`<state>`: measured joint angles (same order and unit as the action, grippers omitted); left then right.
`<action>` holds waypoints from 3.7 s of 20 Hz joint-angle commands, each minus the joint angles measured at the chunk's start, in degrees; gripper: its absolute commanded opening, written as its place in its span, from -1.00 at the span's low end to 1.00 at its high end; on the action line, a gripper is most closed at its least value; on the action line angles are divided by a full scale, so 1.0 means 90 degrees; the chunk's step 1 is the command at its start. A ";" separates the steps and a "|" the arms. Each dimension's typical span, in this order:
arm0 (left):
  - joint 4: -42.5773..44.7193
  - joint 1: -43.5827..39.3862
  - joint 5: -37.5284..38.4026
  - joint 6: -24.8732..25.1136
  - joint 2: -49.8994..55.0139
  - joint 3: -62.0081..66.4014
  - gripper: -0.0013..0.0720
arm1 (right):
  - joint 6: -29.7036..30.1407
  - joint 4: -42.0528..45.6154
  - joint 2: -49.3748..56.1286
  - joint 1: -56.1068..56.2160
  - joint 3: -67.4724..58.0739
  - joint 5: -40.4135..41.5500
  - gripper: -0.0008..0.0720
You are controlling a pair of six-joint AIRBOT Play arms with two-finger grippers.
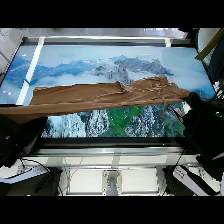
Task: Fold the clothes and pants, and hang the long-sleeved shirts on hangers.
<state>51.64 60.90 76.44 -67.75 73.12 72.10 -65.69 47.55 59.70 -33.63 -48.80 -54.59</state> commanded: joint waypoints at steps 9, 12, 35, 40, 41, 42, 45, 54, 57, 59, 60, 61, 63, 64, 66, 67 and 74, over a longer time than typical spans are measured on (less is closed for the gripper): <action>0.1195 -0.0012 -0.0187 -0.0036 -0.0379 -0.0097 -0.94 | -0.0119 0.2140 -0.2038 -0.1518 0.1817 -0.2310 -0.91; 0.0877 -0.0534 -0.0865 0.0056 -0.0381 -0.0090 -0.94 | -0.0129 0.1936 -0.2040 -0.1515 0.1838 -0.1785 -0.91; -0.0644 0.0172 -0.1632 0.0078 -0.1086 -0.0692 0.59 | -0.0488 0.2086 -0.2052 -0.1508 0.0107 -0.1987 0.27; 0.0376 -0.2096 -0.2446 -0.0376 -0.0192 -0.0017 0.59 | -0.0401 0.0364 -0.1824 -0.0850 -0.0401 -0.0959 0.27; 0.0923 -0.2594 -0.2441 -0.0872 0.0291 0.0262 0.59 | -0.0403 0.0408 -0.1722 -0.0646 -0.0401 -0.1001 0.27; 0.1285 -0.3004 -0.2375 -0.1428 0.0780 0.0588 0.59 | -0.0410 0.0403 -0.1603 -0.0444 -0.0403 -0.1032 0.27; 0.1532 -0.4107 -0.1809 -0.1746 0.2368 0.1923 0.59 | -0.0476 0.0384 -0.1355 0.0087 -0.0403 -0.1030 0.27; 0.2237 -0.5268 -0.0410 -0.3609 0.5221 0.5302 0.34 | -0.0471 0.0410 -0.1324 0.0731 -0.0401 -0.1022 0.27; 0.2234 -0.5287 -0.0301 -0.3925 0.5372 0.5299 0.34 | -0.0435 0.0447 -0.1324 0.0731 -0.0401 -0.1015 0.27; 0.2225 -0.5287 -0.0134 -0.3988 0.5452 0.5292 0.34 | -0.0406 0.0544 -0.1324 0.0731 -0.0401 -0.0971 0.27; 0.2200 -0.5287 -0.0141 -0.4080 0.5467 0.5292 0.34 | -0.0406 0.0624 -0.1324 0.0731 -0.0401 -0.0971 0.27; 0.2200 -0.5297 -0.0172 -0.4153 0.5467 0.5292 0.34 | -0.0406 0.0729 -0.1324 0.0731 -0.0401 -0.0971 0.27; 0.2089 -0.5294 -0.0189 -0.4318 0.5467 0.5292 0.34 | -0.0406 0.0879 -0.1324 0.0731 -0.0401 -0.0971 0.27; 0.2089 -0.5294 -0.0204 -0.4396 0.5467 0.5292 0.34 | -0.0406 0.0918 -0.1324 0.0731 -0.0401 -0.0971 0.27; 0.2084 -0.5294 -0.0204 -0.4481 0.5474 0.5292 0.34 | -0.0406 0.0918 -0.1324 0.0731 -0.0401 -0.0971 0.27; 0.2064 -0.5294 -0.0202 -0.4481 0.5489 0.5292 0.34 | -0.0403 0.0918 -0.1324 0.0731 -0.0401 -0.0969 0.27; 0.1426 -0.5294 -0.0175 -0.4478 0.5761 0.5275 0.29 | -0.0401 0.0935 -0.1324 0.0731 -0.0401 -0.0925 0.27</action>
<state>66.70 13.26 74.67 -107.83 124.14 119.63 -69.30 55.72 47.77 -27.09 -52.36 -63.02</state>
